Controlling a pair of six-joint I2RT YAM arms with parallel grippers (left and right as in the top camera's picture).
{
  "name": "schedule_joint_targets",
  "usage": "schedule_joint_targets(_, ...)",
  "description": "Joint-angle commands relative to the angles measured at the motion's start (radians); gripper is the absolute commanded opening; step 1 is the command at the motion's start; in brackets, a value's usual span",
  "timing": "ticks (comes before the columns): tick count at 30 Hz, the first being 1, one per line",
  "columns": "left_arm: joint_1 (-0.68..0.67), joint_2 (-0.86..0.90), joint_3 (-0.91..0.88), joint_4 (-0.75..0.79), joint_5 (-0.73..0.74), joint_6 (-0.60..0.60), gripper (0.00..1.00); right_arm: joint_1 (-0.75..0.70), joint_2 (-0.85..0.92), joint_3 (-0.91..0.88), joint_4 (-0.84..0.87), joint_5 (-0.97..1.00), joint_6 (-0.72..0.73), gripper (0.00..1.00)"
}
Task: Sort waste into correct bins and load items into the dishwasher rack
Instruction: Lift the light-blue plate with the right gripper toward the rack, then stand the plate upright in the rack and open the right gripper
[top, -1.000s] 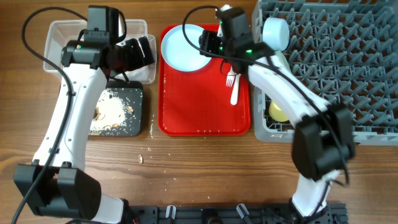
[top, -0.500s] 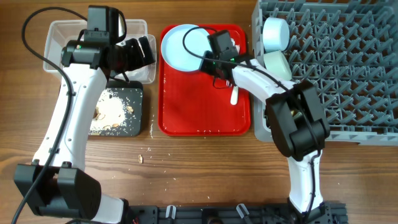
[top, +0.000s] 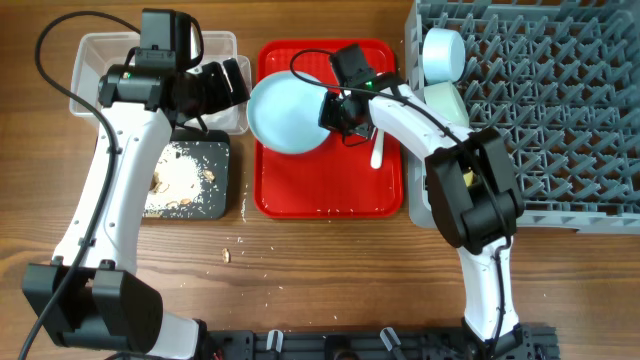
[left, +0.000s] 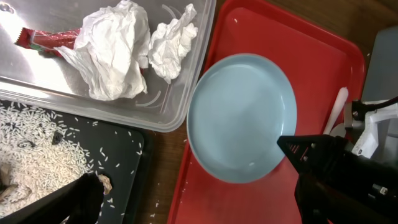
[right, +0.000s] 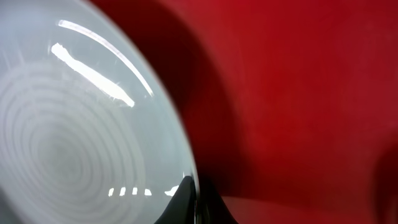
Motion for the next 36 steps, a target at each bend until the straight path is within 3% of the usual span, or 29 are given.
schedule_joint_targets(1, 0.005, 0.01, 0.01, 0.003, -0.013, 0.002, 1.0, -0.034, -0.069, 0.007, -0.042, 0.021, -0.092, 0.04)
schedule_joint_targets(10, 0.005, 0.01, 0.01, 0.003, -0.013, 0.002, 1.0, -0.124, -0.436, 0.007, -0.079, 0.302, -0.275, 0.04)
schedule_joint_targets(17, 0.005, 0.01, 0.01, 0.003, -0.013, 0.002, 1.0, -0.215, -0.661, 0.007, -0.084, 0.952, -0.339, 0.04)
schedule_joint_targets(24, 0.005, 0.01, 0.01, 0.003, -0.013, 0.002, 1.0, -0.335, -0.62, -0.023, -0.108, 1.132, -0.577, 0.04)
schedule_joint_targets(36, 0.005, 0.01, 0.01, 0.003, -0.013, 0.002, 1.0, -0.402, -0.388, -0.031, -0.021, 1.131, -0.716, 0.04)
